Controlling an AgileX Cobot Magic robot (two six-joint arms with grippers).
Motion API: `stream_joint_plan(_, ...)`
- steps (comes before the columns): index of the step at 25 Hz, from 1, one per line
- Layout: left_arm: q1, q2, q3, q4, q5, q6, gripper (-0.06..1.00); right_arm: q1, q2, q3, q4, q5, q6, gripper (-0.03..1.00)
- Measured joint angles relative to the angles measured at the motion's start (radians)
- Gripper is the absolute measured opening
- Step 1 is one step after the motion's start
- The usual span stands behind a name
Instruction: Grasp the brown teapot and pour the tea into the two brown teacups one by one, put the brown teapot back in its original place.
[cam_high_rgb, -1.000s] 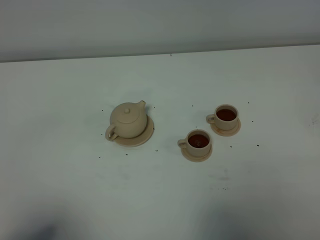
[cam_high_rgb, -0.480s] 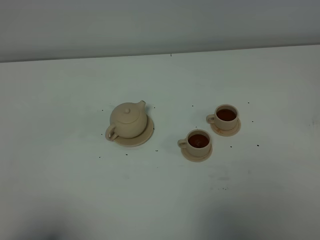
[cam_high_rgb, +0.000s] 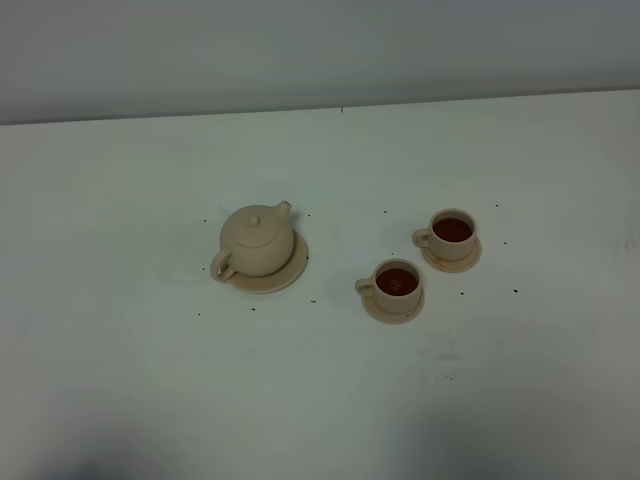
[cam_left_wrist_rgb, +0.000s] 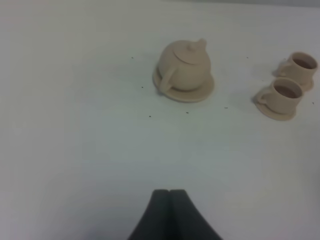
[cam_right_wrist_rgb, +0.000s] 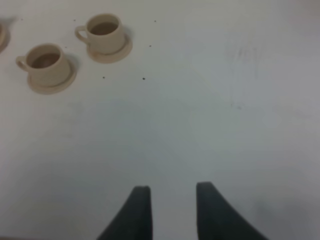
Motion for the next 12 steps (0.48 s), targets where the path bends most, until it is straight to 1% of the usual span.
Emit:
stream_joint_plan(4,0.046,0.000,0.000,-0.015,0.000,0.018,-0.02,0.000,0.000,0.000,0.000,0.000,0.000,0.24)
stream_joint_plan(12,0.051,0.000,0.000,-0.015,0.000,0.018,-0.01,0.000,0.000,0.000,0.000,0.000,0.001,0.24)
